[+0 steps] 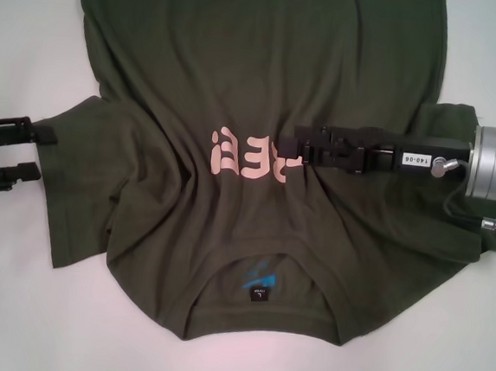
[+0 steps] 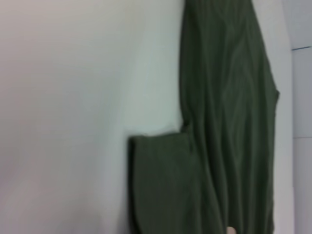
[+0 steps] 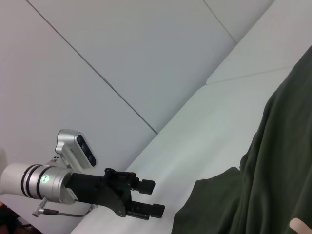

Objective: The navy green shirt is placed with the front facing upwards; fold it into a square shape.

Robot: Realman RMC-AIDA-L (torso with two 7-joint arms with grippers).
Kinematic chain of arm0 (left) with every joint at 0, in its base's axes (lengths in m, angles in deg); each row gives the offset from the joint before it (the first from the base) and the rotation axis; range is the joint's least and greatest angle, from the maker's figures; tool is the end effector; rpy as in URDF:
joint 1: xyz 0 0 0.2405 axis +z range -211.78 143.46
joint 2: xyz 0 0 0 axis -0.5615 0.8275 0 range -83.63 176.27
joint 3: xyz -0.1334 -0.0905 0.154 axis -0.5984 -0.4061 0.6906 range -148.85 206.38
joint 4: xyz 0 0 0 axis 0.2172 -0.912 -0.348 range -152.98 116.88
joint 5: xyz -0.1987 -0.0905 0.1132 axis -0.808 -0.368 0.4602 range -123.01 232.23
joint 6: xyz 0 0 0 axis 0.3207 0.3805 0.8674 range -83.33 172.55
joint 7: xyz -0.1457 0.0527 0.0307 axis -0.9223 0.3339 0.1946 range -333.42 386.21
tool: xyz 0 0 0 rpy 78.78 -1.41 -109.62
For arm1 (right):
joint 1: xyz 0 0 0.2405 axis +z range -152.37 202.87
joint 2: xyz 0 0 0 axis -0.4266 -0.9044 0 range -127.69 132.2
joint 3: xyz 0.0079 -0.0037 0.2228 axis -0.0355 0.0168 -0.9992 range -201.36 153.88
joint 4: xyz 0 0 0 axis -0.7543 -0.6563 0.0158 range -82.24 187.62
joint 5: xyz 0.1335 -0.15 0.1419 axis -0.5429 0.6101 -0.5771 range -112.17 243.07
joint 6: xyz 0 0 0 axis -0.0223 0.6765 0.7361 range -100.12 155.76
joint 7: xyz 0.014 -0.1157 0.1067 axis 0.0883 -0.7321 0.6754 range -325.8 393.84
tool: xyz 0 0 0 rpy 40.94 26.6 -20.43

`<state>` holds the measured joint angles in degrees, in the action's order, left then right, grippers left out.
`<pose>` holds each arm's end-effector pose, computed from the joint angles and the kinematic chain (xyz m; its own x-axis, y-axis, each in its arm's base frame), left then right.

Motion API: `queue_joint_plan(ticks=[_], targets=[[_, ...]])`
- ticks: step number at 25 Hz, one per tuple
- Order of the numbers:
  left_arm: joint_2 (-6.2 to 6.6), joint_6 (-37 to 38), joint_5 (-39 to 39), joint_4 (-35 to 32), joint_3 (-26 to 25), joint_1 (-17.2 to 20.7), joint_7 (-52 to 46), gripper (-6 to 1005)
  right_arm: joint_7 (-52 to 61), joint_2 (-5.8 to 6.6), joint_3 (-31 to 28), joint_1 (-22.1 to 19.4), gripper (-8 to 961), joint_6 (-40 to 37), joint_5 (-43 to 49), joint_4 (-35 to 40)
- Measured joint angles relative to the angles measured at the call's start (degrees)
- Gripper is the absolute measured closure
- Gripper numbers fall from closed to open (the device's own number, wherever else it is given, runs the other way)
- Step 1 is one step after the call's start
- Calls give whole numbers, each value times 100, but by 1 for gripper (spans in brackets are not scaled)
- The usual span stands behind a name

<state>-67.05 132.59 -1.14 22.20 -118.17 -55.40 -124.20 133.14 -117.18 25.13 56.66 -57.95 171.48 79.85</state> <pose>-0.3488 0.3083 0.0607 -0.3072 0.8633 0.4004 0.9429 0.2192 0.2508 0.2419 0.3341 -0.0456 0.4979 -0.7088 -0.4997 -0.7324 -0.6522 0.1955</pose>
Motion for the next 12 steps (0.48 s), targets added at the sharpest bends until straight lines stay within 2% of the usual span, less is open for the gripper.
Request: queue_joint_plan(ticks=[8, 12], targets=[[0, -206, 118, 0, -7, -7, -52, 283, 3, 0, -5, -18, 225, 0, 6, -39], [-43, -375, 118, 0, 24, 2, -49, 283, 1, 0, -7, -22, 224, 0, 6, -44]])
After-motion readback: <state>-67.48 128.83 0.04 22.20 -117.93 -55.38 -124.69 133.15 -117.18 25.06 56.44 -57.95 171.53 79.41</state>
